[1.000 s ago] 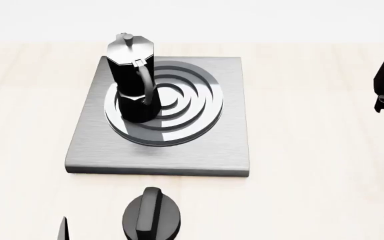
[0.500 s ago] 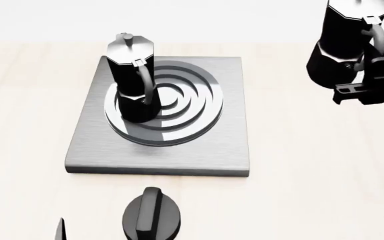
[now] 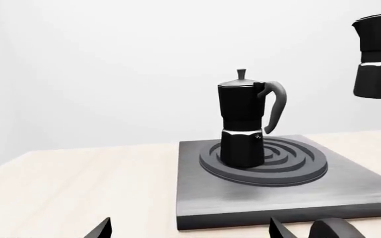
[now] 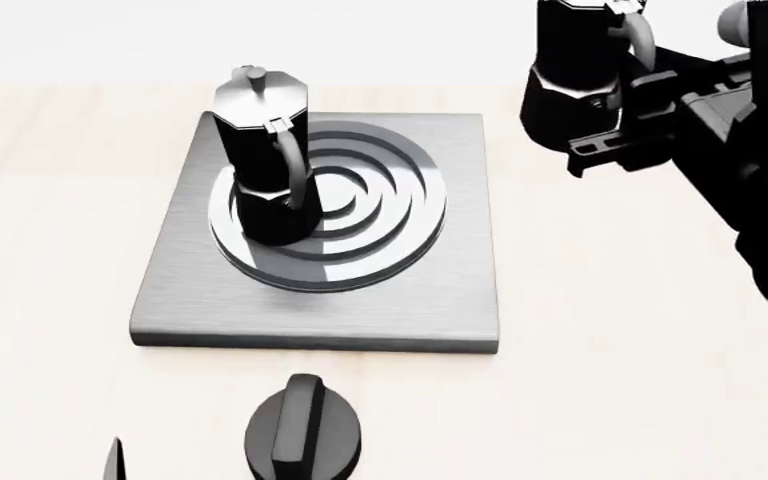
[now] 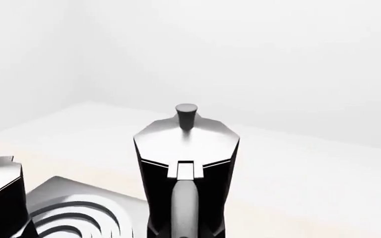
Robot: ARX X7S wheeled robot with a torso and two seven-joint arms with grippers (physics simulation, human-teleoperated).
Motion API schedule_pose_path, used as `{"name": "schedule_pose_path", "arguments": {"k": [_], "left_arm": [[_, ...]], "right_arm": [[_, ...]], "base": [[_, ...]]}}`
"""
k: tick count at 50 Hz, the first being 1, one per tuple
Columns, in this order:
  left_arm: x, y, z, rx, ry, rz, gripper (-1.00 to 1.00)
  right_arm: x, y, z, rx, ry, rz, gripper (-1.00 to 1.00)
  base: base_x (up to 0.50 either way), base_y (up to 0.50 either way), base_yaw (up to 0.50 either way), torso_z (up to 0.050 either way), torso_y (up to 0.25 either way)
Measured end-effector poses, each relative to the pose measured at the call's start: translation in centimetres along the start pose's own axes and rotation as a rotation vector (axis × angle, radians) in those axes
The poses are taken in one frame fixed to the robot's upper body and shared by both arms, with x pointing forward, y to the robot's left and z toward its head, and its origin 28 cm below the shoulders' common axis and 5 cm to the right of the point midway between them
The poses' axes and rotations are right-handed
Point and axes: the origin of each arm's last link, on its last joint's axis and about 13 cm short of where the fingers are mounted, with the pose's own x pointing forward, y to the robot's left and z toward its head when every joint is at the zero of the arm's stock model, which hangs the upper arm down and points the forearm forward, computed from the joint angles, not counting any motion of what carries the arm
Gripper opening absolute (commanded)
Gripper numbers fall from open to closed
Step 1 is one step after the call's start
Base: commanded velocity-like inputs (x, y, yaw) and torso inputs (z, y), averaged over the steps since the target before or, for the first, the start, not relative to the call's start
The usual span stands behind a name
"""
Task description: Put both moka pots on the stove.
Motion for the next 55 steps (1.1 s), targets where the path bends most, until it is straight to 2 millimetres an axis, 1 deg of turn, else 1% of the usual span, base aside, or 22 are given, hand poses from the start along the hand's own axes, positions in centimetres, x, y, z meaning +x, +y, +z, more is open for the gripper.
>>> {"name": "schedule_pose_path", "arguments": {"k": [21,37,55], "left_arm": [[-0.2,0.1,0.0,-0.004,0.001,0.003,1.00],[-0.3,0.2,0.0,-0.007,0.001,0.004,1.00],[-0.7,0.2,0.2,-0.009,-0.001,0.007,1.00]], "right_arm": [[3.5,3.4,-0.1,-0.005,-0.006,0.107,-1.00],[5.0,5.4,-0.9,0.033,-0.031,0.160,-1.00],[6.4,7.3,-2.4,0.056,-0.048,0.202,-1.00]], "base": [[0.00,0.00,0.00,0.000,0.001],[0.00,0.00,0.00,0.001,0.001],[0.00,0.00,0.00,0.000,0.001]]}}
